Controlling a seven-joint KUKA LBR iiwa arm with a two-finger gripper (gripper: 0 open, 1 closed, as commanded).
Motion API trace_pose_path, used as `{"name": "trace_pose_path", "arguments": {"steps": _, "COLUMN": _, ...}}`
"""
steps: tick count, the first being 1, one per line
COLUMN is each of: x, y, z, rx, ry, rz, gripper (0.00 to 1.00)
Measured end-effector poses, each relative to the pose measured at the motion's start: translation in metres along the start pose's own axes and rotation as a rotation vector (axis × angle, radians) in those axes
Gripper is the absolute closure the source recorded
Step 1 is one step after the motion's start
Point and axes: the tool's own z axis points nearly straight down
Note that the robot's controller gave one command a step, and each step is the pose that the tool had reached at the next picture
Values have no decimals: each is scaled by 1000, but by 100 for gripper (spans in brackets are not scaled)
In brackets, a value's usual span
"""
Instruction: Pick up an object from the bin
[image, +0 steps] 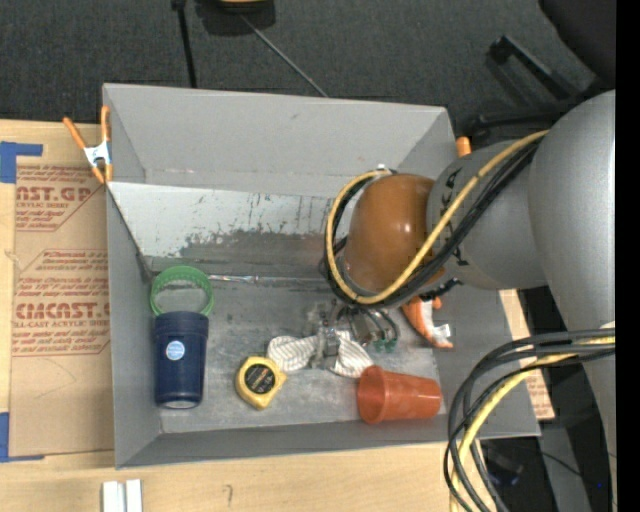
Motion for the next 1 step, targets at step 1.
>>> {"name": "trace_pose_path", "arguments": {"steps": 1, "x": 2, "y": 0, "z": -11, "rx": 0, "ry": 7, "rz": 0, "gripper": 100}}
